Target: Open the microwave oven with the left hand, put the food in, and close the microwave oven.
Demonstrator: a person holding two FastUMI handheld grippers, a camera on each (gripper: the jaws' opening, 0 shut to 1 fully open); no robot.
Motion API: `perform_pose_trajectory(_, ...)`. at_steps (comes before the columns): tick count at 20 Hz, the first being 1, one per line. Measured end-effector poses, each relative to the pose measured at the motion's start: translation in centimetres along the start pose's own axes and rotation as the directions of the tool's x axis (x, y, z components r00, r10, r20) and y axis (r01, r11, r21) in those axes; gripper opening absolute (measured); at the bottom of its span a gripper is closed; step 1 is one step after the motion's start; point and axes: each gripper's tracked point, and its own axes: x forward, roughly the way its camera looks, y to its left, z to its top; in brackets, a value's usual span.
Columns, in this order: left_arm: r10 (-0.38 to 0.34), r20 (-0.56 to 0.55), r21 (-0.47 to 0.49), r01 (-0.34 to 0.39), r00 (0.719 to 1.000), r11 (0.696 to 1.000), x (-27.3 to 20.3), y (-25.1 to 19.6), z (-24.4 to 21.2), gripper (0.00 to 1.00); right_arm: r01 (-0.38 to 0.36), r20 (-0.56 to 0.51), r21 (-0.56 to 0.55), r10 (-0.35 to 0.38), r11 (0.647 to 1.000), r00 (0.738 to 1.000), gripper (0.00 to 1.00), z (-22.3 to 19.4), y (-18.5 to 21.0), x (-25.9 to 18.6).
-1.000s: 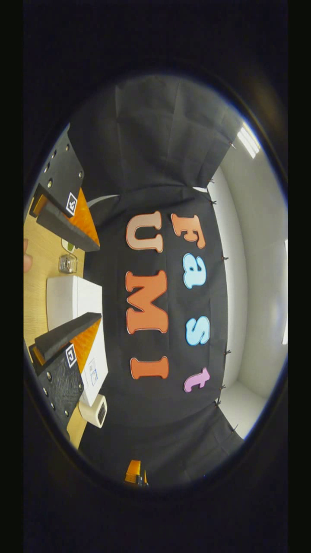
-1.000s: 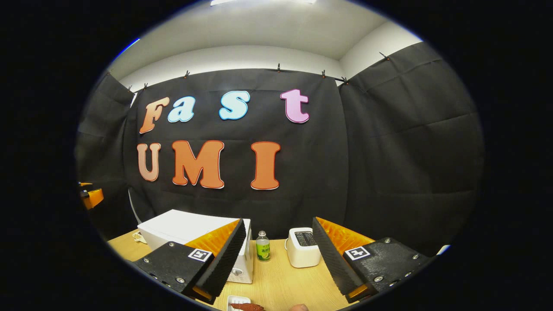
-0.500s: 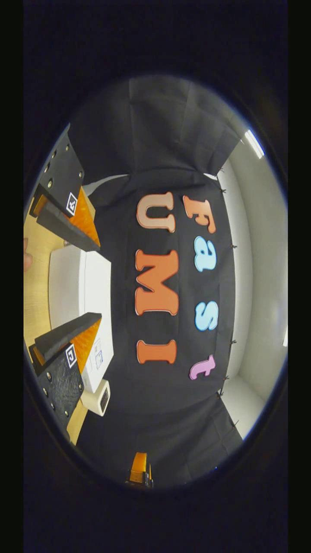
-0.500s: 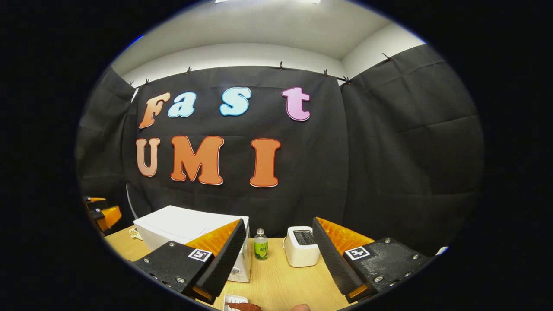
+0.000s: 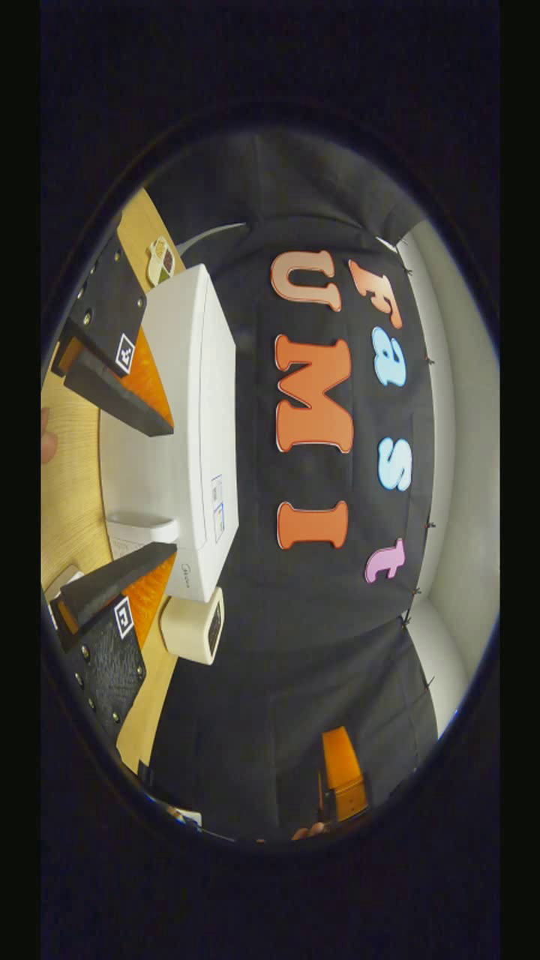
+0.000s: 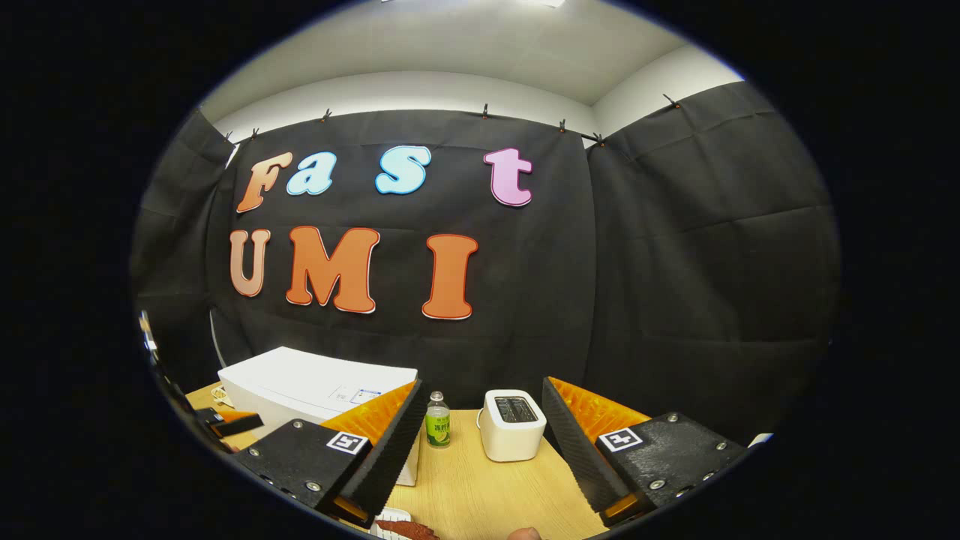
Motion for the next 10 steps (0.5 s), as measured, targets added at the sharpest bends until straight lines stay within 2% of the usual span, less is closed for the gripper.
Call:
perform_pose_trajectory(2,0.005,-0.013,0.019,-0.004,1.000,1.000,1.7,-1.7,-2.8,0.91,0.016,-0.017,-0.010,-0.017,1.000,1.000,0.96,-1.0,-1.1,0.2)
perform_pose_trajectory(5,0.000,-0.062,-0.016,-0.001,0.998,1.000,3.9,-2.9,-6.9,0.91,0.037,-0.041,-0.016,-0.038,0.999,0.998,0.96,-2.2,-2.8,0.4)
perform_pose_trajectory(7,0.019,-0.079,-0.032,-0.022,0.997,0.999,5.0,-2.9,-8.7,0.91,0.053,-0.048,-0.005,-0.053,0.999,0.997,0.99,-2.8,-3.8,0.6)
perform_pose_trajectory(8,0.023,-0.090,-0.039,-0.027,0.996,0.999,5.5,-3.0,-9.5,0.91,0.060,-0.052,0.001,-0.060,0.998,0.997,0.96,-3.1,-4.3,0.7)
perform_pose_trajectory(10,0.025,-0.102,-0.050,-0.030,0.994,0.998,6.2,-3.2,-10.6,0.91,0.071,-0.060,0.010,-0.071,0.997,0.996,0.96,-3.8,-5.1,0.9)
